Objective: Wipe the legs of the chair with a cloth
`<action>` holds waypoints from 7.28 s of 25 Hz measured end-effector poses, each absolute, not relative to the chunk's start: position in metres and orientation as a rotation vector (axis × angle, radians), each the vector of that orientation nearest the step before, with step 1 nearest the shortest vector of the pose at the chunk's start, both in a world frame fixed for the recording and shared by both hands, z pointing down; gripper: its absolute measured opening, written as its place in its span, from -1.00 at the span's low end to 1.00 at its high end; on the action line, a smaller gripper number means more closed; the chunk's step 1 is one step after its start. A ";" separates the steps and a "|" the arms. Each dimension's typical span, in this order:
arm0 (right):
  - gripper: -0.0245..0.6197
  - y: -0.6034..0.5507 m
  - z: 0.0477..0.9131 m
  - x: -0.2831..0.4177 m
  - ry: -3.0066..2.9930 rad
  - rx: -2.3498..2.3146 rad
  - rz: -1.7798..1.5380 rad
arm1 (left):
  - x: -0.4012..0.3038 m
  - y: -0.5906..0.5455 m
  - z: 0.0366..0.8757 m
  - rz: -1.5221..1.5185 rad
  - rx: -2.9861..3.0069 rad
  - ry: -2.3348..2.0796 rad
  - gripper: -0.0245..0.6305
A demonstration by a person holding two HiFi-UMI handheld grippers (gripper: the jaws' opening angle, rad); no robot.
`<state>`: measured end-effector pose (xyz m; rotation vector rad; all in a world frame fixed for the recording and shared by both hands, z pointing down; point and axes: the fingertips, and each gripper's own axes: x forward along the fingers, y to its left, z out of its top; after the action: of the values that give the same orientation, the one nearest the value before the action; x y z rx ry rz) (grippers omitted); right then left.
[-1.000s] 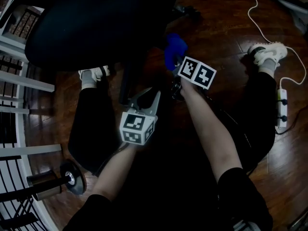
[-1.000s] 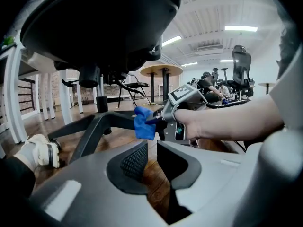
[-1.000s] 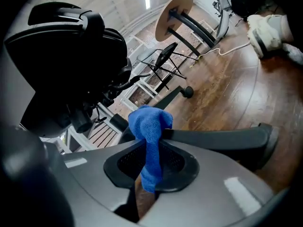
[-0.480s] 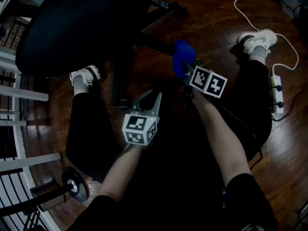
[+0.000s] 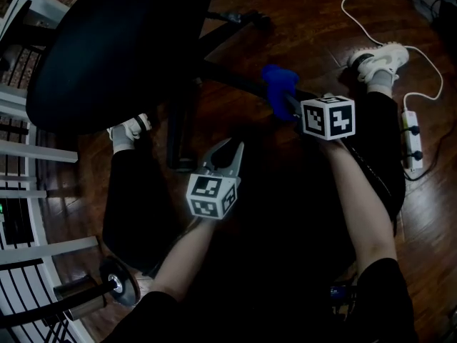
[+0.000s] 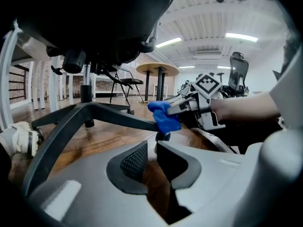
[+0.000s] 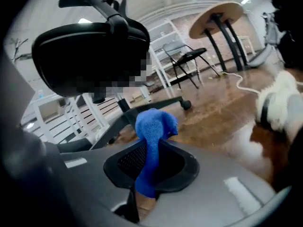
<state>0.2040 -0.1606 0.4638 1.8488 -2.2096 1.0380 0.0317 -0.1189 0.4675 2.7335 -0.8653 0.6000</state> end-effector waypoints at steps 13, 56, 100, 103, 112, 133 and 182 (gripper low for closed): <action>-0.69 -0.291 0.463 0.152 -2.538 1.000 0.303 | 0.059 -0.144 0.459 0.831 2.787 -0.836 -0.74; -0.70 -0.209 0.494 0.187 -2.382 0.966 0.487 | -0.042 -0.200 0.455 0.750 2.598 -1.257 -0.73; -0.71 -0.140 0.498 0.219 -2.545 1.263 1.365 | -0.080 -0.266 0.556 1.429 2.469 -0.969 -0.48; -0.71 -0.143 0.495 0.213 -2.583 1.270 1.381 | -0.079 -0.280 0.555 1.448 2.500 -0.953 -0.48; -0.71 -0.141 0.503 0.229 -2.528 1.324 1.455 | -0.053 -0.306 0.557 1.515 2.565 -0.897 -0.49; -0.72 -0.128 0.505 0.210 -2.541 1.330 1.350 | -0.051 -0.312 0.498 1.394 2.824 -1.147 -0.38; -0.70 -0.113 0.524 0.137 -2.403 1.394 1.164 | 0.085 -0.214 0.540 0.644 2.078 -1.060 -0.36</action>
<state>0.1368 -0.1125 0.5241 1.3939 -2.4035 1.1644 0.0851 -0.2141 0.5399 2.0784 -1.0597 0.6438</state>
